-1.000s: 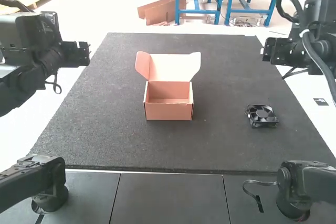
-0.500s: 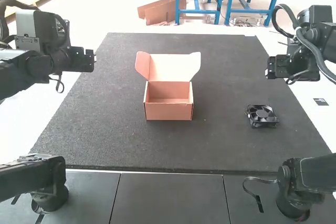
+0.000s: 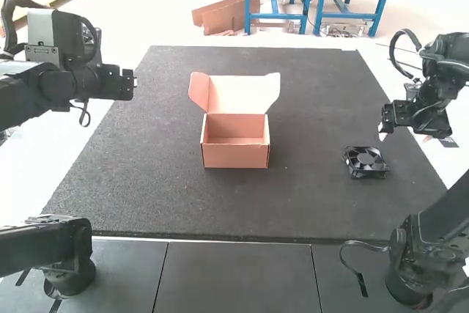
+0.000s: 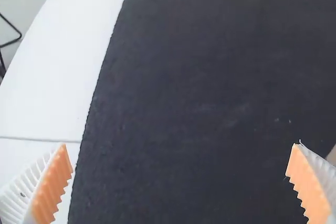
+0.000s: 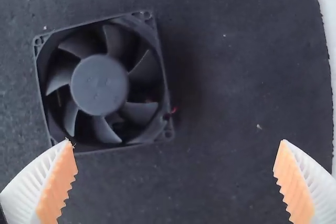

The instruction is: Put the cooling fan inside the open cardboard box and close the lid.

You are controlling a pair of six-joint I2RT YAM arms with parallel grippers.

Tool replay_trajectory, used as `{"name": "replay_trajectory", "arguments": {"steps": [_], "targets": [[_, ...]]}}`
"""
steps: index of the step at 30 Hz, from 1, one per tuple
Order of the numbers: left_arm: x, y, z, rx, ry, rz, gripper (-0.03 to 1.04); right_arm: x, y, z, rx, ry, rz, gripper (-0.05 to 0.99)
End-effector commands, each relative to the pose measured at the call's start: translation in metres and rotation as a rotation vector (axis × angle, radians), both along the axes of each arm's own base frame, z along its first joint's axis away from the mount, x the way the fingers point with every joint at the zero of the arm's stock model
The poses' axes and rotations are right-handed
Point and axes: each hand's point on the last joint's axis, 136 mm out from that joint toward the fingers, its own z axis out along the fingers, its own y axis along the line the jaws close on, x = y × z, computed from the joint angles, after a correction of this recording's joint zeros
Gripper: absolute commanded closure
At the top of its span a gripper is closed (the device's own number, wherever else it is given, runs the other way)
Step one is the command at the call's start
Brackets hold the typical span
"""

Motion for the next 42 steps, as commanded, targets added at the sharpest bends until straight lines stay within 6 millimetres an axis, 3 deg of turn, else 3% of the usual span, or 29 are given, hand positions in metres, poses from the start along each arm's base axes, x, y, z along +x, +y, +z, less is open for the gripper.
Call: {"name": "replay_trajectory", "arguments": {"steps": [1, 13, 42], "targets": [[0.005, -0.006, 0.012, -0.004, -0.02, -0.032, 0.04, 0.007, -0.002, -0.002, 0.01, 0.01, 0.04, 0.07], [0.009, -0.008, 0.009, -0.015, -0.01, -0.043, 0.04, 0.015, -0.022, -0.036, 0.001, 0.132, 0.0, 0.06], [0.016, -0.008, 0.008, -0.016, -0.013, -0.041, 0.04, 0.027, -0.035, -0.074, -0.026, 0.241, 0.043, 0.04]]}}
